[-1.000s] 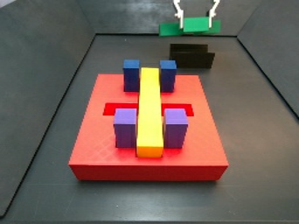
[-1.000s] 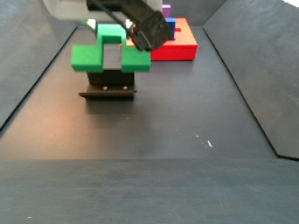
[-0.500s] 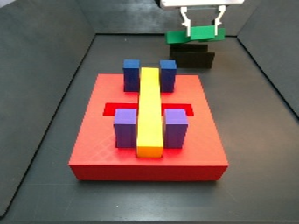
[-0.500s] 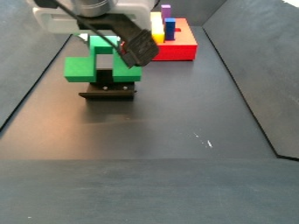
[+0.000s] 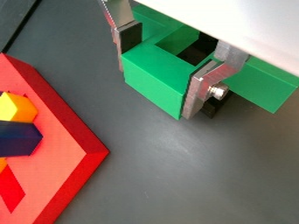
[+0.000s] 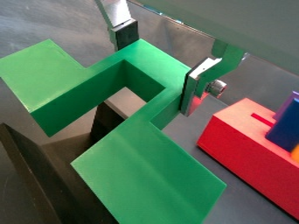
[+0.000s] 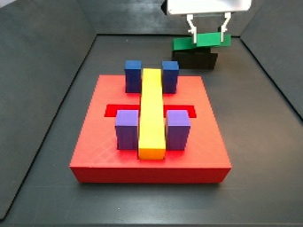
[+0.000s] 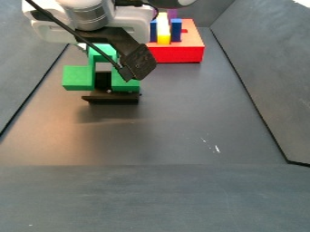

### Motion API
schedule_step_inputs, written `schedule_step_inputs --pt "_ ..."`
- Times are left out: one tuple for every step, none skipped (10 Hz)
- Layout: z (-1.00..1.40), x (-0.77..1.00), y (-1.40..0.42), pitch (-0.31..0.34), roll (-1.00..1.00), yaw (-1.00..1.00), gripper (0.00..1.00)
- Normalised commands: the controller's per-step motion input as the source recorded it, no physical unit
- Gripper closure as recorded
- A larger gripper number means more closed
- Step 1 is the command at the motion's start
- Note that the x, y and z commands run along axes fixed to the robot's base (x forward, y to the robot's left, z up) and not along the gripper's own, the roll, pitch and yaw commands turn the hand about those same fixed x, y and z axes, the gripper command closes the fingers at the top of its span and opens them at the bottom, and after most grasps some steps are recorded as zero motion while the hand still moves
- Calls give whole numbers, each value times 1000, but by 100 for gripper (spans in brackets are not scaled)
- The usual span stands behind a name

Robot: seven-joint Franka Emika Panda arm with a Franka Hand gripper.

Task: Pick up the green object. Move up. Place the green object on the fixture. Regrasp the green object. Move to above the board. Insert the green object.
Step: Place the green object on the fixture.

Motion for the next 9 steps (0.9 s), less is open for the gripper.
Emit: schedule_step_inputs --pt "-51 -134 23 0 0 -234 100" --pt "-51 -57 0 0 0 -254 100" --pt "-89 -31 0 0 0 -226 100" --pt "-160 -91 0 -71 0 -211 100" --pt "-194 -83 0 -80 0 -200 100" --pt "-211 -109 0 -97 0 -194 100" --pt "-217 -54 0 -69 0 -163 100" --pt "0 -89 0 0 40 -120 100" --pt "-20 20 -20 0 0 0 100"
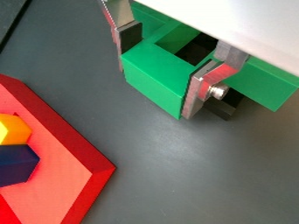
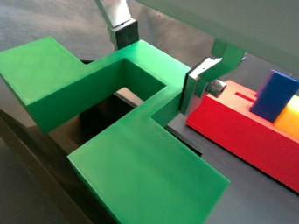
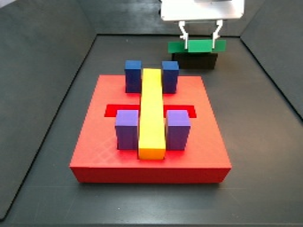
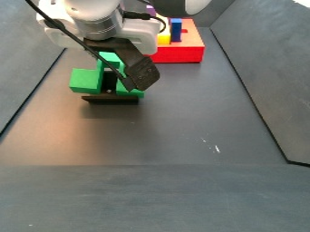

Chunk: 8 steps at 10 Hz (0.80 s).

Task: Pick up the green object. Move up. Place the green object on the fixture. Regrasp the green object. Move to above the board. Insert the green object.
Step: Place the green object on the fixture, then regrasp the green object.

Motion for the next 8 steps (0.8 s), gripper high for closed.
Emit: schedule_step_inputs --pt "-17 60 -17 0 0 0 100" --pt "0 0 0 0 0 0 0" --pt "37 49 0 3 0 0 0" --pt "69 11 0 6 34 0 0" --pt "380 17 103 51 -69 0 0" --pt "483 60 49 131 0 0 0" --pt "523 66 6 186 0 0 0" --pt "586 0 46 137 -26 0 0"
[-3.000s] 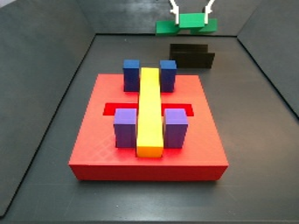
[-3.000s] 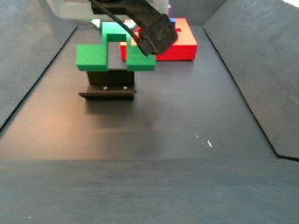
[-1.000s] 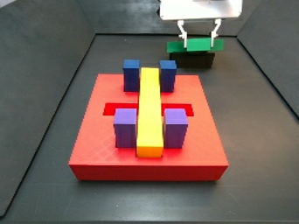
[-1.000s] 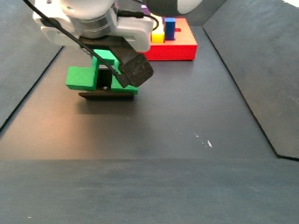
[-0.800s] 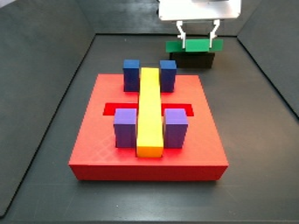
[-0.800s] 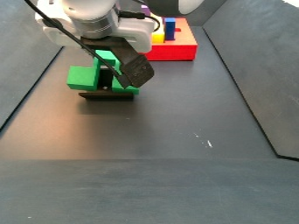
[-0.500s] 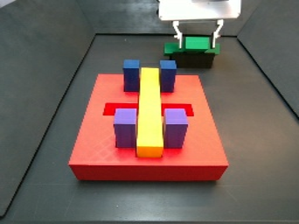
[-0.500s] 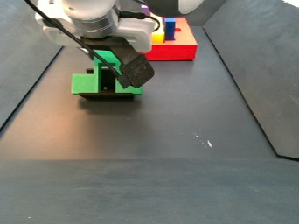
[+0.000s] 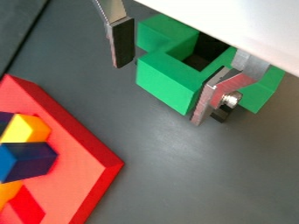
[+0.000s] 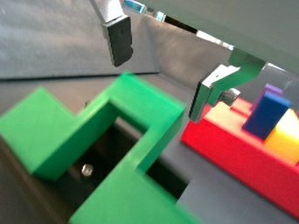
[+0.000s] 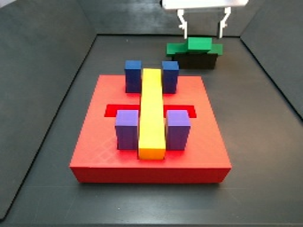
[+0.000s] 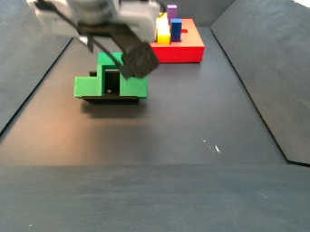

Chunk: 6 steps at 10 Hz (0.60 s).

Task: Pick up the green object. Move up. Place the green object on the fixture. Regrasp the green object. Move to above the board. Insert the green object.
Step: Regrasp the green object.

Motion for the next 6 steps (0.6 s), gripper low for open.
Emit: schedule_step_inputs --pt "563 0 14 120 0 23 0" --pt "569 -49 0 203 229 69 0" --pt "520 3 -149 463 800 234 0" --pt "409 46 -117 494 1000 289 0" --pt "340 46 -120 509 1000 266 0" --pt "291 6 -220 440 1000 220 0"
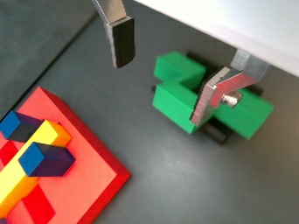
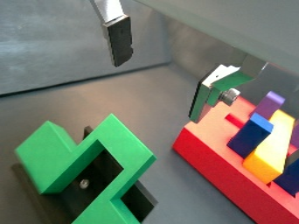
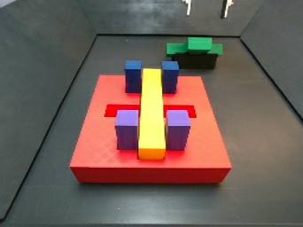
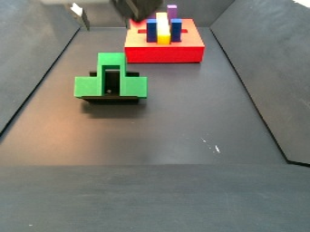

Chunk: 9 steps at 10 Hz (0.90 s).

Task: Pick up the green object. Move up. Place the green object on the fixture. Regrasp the green object. Move to above the board. Insert the green object.
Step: Regrasp the green object.

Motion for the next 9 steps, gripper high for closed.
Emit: schedule_step_inputs --pt "0 326 -369 343 986 114 0" --pt "-200 600 -266 23 497 0 0" --pt "-306 754 0 -51 0 -77 0" --pt "-260 691 -49 -149 189 -197 0" --pt "-114 643 -17 -243 314 -229 0" --pt "-14 406 -54 -374 643 -266 0" --pt "0 349 -114 -389 1000 -246 0" --pt "0 306 -123 -380 1000 -194 0" --pt "6 151 -146 -134 1000 -114 0"
